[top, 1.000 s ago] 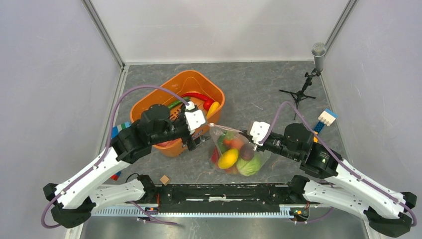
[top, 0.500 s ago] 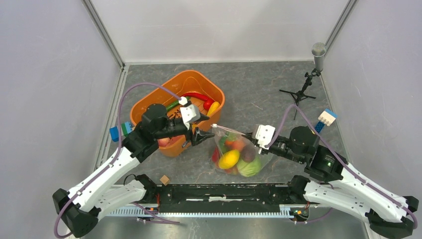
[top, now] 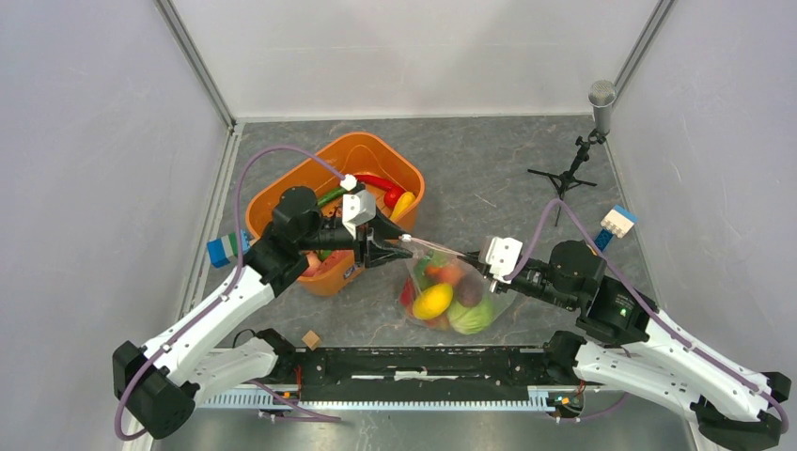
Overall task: Place the food in the zip-top bag and seal the zipper
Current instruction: Unzip the zipper food storage bag at the center of the board.
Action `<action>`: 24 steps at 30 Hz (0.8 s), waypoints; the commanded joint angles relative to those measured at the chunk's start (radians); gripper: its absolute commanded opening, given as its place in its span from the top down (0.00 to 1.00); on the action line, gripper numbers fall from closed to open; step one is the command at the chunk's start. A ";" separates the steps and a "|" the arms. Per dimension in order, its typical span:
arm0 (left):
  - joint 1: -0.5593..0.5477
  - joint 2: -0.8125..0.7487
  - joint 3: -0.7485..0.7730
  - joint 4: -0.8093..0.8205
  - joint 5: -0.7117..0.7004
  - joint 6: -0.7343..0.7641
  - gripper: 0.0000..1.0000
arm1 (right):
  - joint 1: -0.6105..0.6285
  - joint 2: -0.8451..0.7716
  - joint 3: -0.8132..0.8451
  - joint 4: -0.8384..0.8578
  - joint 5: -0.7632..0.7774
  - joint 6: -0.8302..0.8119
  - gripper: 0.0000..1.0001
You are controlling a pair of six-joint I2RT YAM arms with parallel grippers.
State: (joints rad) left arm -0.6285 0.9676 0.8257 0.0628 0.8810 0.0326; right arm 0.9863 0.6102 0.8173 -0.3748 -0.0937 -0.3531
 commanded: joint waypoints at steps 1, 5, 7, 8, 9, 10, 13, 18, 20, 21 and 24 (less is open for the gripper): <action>0.004 0.014 0.041 -0.019 0.042 0.002 0.50 | -0.003 -0.012 0.000 0.053 0.011 0.017 1.00; 0.004 0.023 0.038 0.001 0.032 -0.006 0.52 | -0.002 -0.011 0.003 0.054 0.008 0.017 1.00; 0.004 0.031 0.036 0.028 0.033 -0.022 0.57 | -0.003 -0.011 0.002 0.055 0.007 0.017 1.00; 0.004 0.032 0.038 0.035 0.034 -0.023 0.64 | -0.003 -0.010 0.002 0.055 0.007 0.018 1.00; 0.004 0.034 0.041 0.038 0.031 -0.022 0.69 | -0.003 -0.009 0.002 0.056 0.006 0.017 1.00; 0.004 0.035 0.039 0.042 0.030 -0.022 0.76 | -0.003 -0.008 0.003 0.056 0.005 0.019 1.00; 0.004 0.034 0.038 0.052 0.029 -0.051 0.96 | -0.003 -0.001 0.003 0.057 0.004 0.028 0.96; 0.004 0.026 0.026 0.051 0.016 -0.046 0.98 | -0.003 0.001 0.017 0.065 0.020 0.049 0.42; 0.004 0.023 0.023 0.051 0.013 -0.045 0.98 | -0.003 -0.012 0.029 0.062 0.037 0.057 0.23; 0.004 0.019 0.023 0.051 0.013 -0.045 0.98 | -0.003 -0.024 0.037 0.061 0.037 0.057 0.19; 0.003 0.013 0.026 0.051 0.012 -0.044 0.98 | -0.003 -0.073 0.049 0.055 0.050 0.062 0.09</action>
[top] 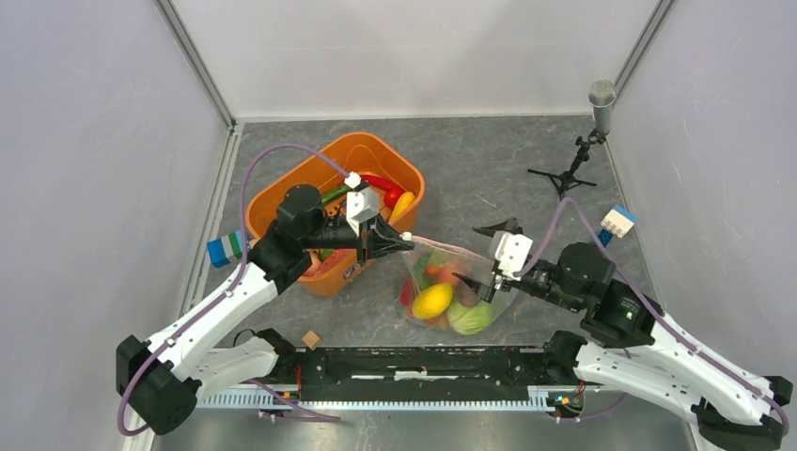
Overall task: Place the food in the zip-top bag and seal the zipper
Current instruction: Unzip the zipper food storage bag at the center of the board.
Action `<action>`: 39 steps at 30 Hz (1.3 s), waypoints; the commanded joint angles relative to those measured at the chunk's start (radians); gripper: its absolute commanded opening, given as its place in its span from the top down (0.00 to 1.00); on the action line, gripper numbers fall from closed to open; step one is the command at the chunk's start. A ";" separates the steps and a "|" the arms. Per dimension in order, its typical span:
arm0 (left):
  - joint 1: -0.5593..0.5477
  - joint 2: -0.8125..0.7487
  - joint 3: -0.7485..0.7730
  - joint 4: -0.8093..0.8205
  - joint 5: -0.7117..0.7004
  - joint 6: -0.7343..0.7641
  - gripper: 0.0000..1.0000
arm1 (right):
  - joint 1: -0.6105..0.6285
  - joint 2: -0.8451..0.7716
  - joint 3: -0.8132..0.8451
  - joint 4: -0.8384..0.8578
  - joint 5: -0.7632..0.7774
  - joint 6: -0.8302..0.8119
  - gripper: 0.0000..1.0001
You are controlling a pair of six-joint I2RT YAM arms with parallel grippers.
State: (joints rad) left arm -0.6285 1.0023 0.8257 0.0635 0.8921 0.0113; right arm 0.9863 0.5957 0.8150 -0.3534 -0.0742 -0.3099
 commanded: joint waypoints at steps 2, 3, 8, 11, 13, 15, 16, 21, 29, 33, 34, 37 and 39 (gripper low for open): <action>0.003 -0.024 0.029 0.050 0.009 -0.026 0.98 | -0.003 -0.087 0.057 0.022 0.030 0.021 0.07; 0.001 -0.027 0.032 0.050 0.013 -0.027 0.98 | -0.002 -0.098 0.063 0.007 0.025 0.017 0.07; -0.016 -0.047 0.042 0.054 0.065 -0.037 0.98 | -0.003 -0.132 0.092 -0.105 0.093 0.017 0.36; -0.023 -0.068 0.044 0.056 0.057 -0.032 0.98 | -0.003 -0.099 0.095 -0.222 -0.058 -0.010 0.47; -0.023 -0.076 0.046 0.050 0.053 -0.021 0.98 | -0.003 -0.062 0.083 -0.262 -0.132 -0.014 0.63; -0.024 -0.072 0.052 0.047 0.057 -0.023 0.98 | -0.002 -0.021 0.063 -0.269 -0.141 -0.008 0.75; -0.023 -0.068 0.055 0.047 0.060 -0.022 0.98 | -0.002 -0.002 0.052 -0.267 -0.136 -0.008 0.77; -0.025 -0.054 0.064 0.015 0.061 -0.013 0.98 | -0.003 0.001 0.014 -0.186 -0.090 -0.001 0.74; -0.027 -0.052 0.075 -0.015 0.034 0.023 0.98 | -0.002 -0.084 0.073 -0.053 0.140 0.032 0.34; -0.027 -0.048 0.082 -0.031 0.022 0.027 0.98 | -0.003 -0.045 0.161 -0.023 0.005 0.057 0.30; -0.027 -0.047 0.084 -0.031 0.019 0.026 0.98 | -0.003 -0.009 0.172 -0.012 -0.037 0.067 0.29; -0.028 -0.041 0.091 -0.037 0.013 0.024 0.98 | -0.003 0.121 0.185 0.040 -0.133 0.113 0.31; -0.028 -0.036 0.100 -0.051 0.012 0.024 0.98 | -0.003 0.187 0.185 0.117 -0.203 0.135 0.33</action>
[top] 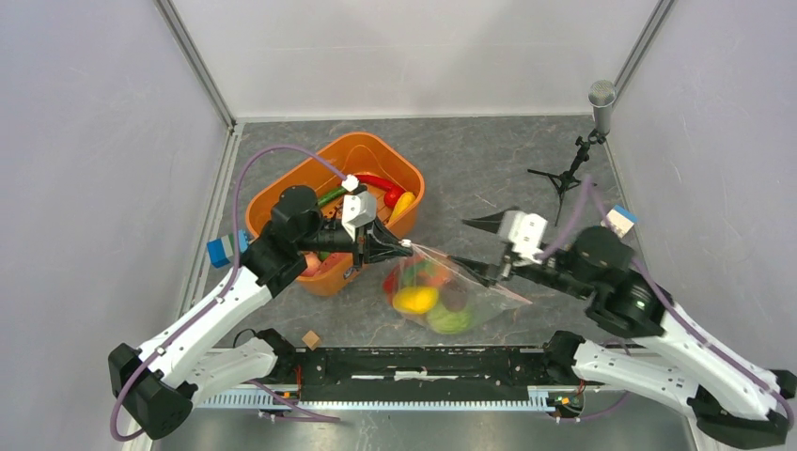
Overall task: Place the food in the zip-top bag and seal the zipper
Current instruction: Unzip the zipper food storage bag at the center of the board.
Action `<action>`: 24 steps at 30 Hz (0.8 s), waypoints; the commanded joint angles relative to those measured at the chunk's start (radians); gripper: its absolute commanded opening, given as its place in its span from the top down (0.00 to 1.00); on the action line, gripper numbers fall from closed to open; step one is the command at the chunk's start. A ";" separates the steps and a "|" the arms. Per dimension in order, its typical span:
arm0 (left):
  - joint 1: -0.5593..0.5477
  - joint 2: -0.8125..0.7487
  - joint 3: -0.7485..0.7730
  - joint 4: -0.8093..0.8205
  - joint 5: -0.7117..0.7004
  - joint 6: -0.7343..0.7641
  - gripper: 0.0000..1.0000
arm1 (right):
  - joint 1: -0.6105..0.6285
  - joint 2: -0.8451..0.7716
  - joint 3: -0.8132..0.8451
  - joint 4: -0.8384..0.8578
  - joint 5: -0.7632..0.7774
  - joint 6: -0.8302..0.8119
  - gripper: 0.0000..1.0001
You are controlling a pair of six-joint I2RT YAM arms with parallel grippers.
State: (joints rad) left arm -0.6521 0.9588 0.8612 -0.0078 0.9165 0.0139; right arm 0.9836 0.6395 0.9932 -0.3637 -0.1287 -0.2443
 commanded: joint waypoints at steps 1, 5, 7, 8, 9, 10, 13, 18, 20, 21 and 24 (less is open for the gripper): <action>-0.006 0.010 0.067 0.017 -0.013 0.021 0.98 | 0.000 0.173 0.003 0.165 -0.178 0.076 0.34; -0.006 0.013 0.073 0.015 -0.020 0.014 0.98 | 0.001 0.255 0.011 0.233 -0.186 0.077 0.39; -0.006 0.012 0.074 0.012 -0.028 0.015 0.98 | 0.000 0.268 0.003 0.276 -0.213 0.080 0.40; -0.006 0.013 0.076 0.013 -0.028 0.015 0.98 | 0.000 0.270 -0.007 0.300 -0.219 0.085 0.40; -0.006 0.015 0.077 0.012 -0.027 0.014 0.98 | 0.000 0.272 -0.015 0.326 -0.222 0.088 0.40; -0.006 0.016 0.079 0.012 -0.027 0.014 0.98 | 0.000 0.276 -0.023 0.343 -0.223 0.089 0.42; -0.007 0.024 0.084 0.013 -0.020 0.011 0.98 | 0.000 0.295 -0.027 0.356 -0.225 0.092 0.46; -0.006 0.028 0.084 0.012 -0.015 0.011 0.98 | 0.000 0.315 -0.028 0.383 -0.233 0.088 0.69; -0.006 0.027 0.084 0.012 -0.014 0.009 0.98 | 0.000 0.318 -0.025 0.374 -0.232 0.083 0.73; -0.006 0.026 0.084 0.012 -0.013 0.012 0.98 | 0.000 0.318 -0.025 0.366 -0.229 0.078 0.73; -0.006 0.024 0.084 0.013 -0.015 0.014 0.98 | 0.000 0.312 -0.027 0.341 -0.223 0.070 0.73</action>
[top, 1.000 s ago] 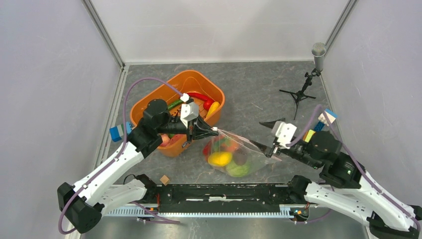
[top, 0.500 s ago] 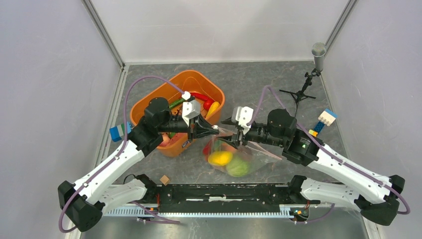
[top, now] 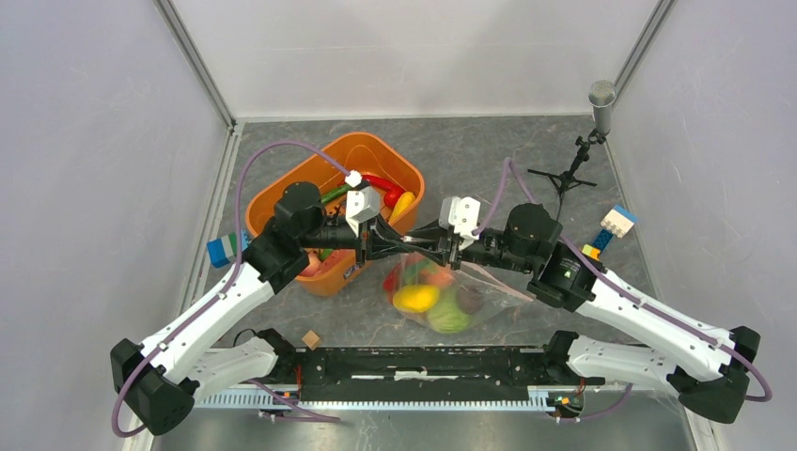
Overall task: Place the food in the zip-top bag and seal the zipper
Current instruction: Unzip the zipper food storage bag at the center of the board.
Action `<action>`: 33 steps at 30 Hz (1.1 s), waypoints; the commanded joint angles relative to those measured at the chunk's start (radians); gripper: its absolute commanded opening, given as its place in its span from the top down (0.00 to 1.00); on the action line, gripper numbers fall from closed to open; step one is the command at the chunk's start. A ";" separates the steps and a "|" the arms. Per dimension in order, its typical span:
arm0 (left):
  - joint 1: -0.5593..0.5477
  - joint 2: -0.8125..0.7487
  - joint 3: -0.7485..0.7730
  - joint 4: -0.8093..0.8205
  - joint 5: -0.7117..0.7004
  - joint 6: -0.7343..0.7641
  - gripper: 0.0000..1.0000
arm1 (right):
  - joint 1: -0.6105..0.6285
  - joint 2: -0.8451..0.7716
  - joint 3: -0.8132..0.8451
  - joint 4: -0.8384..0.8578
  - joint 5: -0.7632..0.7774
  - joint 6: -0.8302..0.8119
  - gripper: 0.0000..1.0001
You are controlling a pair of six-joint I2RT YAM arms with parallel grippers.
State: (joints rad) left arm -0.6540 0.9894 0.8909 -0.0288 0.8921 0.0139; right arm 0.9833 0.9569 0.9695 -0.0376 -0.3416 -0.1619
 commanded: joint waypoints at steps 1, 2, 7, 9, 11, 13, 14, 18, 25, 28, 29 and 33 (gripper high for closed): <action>-0.004 -0.006 0.054 0.033 0.010 0.014 0.98 | 0.001 -0.006 -0.005 0.008 -0.009 -0.014 0.72; -0.004 -0.006 0.054 0.033 0.010 0.015 0.98 | 0.000 -0.008 -0.004 0.000 -0.007 -0.018 0.65; -0.004 -0.005 0.057 0.035 0.017 0.015 0.98 | 0.000 -0.020 -0.013 -0.011 0.034 -0.025 0.54; -0.004 -0.005 0.057 0.033 0.020 0.015 0.98 | 0.000 -0.019 -0.012 -0.017 0.031 -0.030 0.60; -0.004 -0.005 0.057 0.033 0.022 0.015 0.98 | 0.000 -0.016 -0.012 -0.019 0.026 -0.030 0.67; -0.005 -0.006 0.057 0.033 0.023 0.015 0.98 | 0.001 -0.014 -0.009 -0.021 0.023 -0.030 0.71; -0.004 -0.007 0.057 0.034 0.024 0.015 0.98 | 0.000 -0.014 -0.011 -0.021 0.022 -0.030 0.80; -0.006 -0.002 0.057 0.034 0.025 0.013 0.98 | 0.000 -0.023 -0.022 0.002 0.016 -0.027 1.00; -0.043 0.013 0.069 0.034 0.024 0.017 0.98 | 0.000 -0.022 -0.070 0.137 0.033 0.047 1.00; -0.060 0.021 0.071 0.034 0.014 0.021 0.98 | 0.000 -0.026 -0.099 0.201 0.037 0.075 1.00; -0.062 0.020 0.071 0.021 0.013 0.024 0.98 | 0.001 -0.027 -0.101 0.210 0.037 0.080 1.00; -0.072 0.024 0.077 -0.019 0.016 0.043 0.98 | 0.001 -0.028 -0.102 0.222 0.037 0.088 1.00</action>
State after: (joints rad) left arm -0.6865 1.0054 0.9123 -0.0608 0.8768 0.0196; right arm 0.9794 0.9173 0.8688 0.0639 -0.3042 -0.1081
